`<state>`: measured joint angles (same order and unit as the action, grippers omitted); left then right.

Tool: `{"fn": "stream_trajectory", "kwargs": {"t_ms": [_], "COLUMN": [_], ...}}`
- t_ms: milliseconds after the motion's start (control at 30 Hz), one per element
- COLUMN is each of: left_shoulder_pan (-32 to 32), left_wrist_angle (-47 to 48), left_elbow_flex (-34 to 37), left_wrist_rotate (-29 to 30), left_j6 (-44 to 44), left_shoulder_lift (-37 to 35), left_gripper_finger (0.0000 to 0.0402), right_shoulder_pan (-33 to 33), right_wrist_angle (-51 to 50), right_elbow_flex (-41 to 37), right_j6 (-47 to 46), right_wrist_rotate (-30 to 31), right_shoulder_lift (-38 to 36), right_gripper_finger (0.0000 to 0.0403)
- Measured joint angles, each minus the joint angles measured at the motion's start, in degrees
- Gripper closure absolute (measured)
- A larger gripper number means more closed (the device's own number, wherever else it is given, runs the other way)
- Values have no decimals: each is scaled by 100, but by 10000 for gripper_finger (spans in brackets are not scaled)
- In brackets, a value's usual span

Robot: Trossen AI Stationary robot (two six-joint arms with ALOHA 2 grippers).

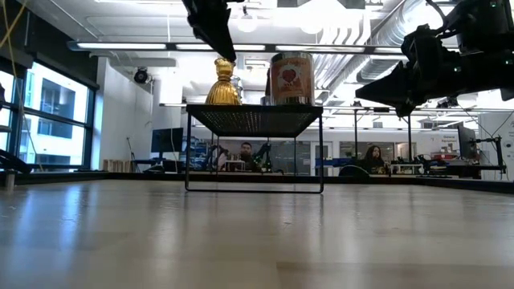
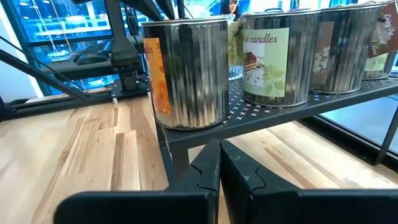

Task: Pick & Place candle stick holders
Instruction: Put the yellow glass candle holder on the shelf, then return to Home Position

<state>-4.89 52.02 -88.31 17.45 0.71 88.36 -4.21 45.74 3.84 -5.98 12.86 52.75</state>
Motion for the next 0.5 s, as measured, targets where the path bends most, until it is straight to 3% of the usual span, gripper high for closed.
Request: {"fn": "stream_trajectory", "kwargs": {"t_ms": [300,500], "left_shoulder_pan": [31,330], "left_wrist_angle": [235,105], "left_elbow_flex": [-343,-247], "left_wrist_rotate": [-148,-234], "left_j6": [-45,-209], "left_shoulder_lift": [-136,-799], "left_gripper_finger": [293,309], "right_shoulder_pan": [0,0], "right_wrist_angle": [0,38], "right_elbow_flex": [2,2], "right_j6": [-11,-57], "right_wrist_rotate": [-46,-182], "right_shoulder_lift": [0,0], "right_gripper_finger": [402,401]}}
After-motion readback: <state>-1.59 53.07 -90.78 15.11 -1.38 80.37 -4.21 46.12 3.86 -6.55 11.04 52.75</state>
